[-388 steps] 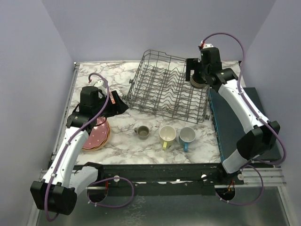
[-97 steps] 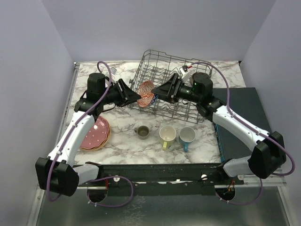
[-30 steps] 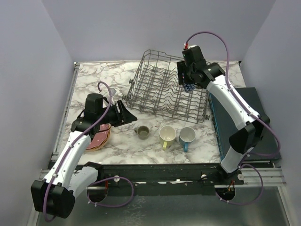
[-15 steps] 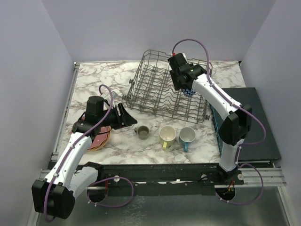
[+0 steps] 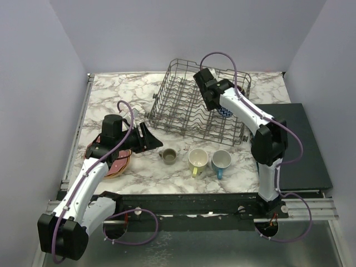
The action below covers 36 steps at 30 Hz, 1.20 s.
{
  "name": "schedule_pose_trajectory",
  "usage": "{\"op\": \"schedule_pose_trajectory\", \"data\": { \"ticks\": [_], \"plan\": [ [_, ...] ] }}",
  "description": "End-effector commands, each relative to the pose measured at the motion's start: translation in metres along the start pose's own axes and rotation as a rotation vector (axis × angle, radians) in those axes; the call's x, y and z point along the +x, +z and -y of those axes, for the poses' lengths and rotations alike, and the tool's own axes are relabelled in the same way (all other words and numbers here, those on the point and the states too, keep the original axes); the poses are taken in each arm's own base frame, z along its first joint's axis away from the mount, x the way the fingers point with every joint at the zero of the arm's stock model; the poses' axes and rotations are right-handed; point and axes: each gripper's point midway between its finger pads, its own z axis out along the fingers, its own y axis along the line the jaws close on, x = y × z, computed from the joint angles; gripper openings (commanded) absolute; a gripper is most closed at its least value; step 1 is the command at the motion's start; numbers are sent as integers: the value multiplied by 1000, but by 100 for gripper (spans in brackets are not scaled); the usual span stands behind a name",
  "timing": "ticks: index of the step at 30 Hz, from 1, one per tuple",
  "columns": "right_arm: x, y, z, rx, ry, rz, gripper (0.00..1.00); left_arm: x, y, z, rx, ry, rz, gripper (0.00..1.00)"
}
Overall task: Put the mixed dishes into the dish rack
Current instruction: Turn the bowl upside down on the dish rack.
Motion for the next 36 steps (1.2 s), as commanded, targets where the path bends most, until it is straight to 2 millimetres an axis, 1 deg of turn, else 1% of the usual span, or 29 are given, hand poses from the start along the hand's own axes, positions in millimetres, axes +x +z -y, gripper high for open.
{"op": "schedule_pose_trajectory", "data": {
  "ticks": [1,8,14,24,36],
  "plan": [
    [4,12,0,69,-36,-16,37,2,-1,4,37,23,0,57],
    [15,32,-4,125,-66,-50,35,3,-1,3,38,23,-1,57],
    [17,44,1,155,-71,-56,35,3,-1,4,39,23,-1,57],
    [32,67,5,184,-82,-108,34,3,0,4,43,22,-5,57],
    [34,88,12,200,-80,-131,34,4,2,3,47,17,-17,57]
  ]
}}
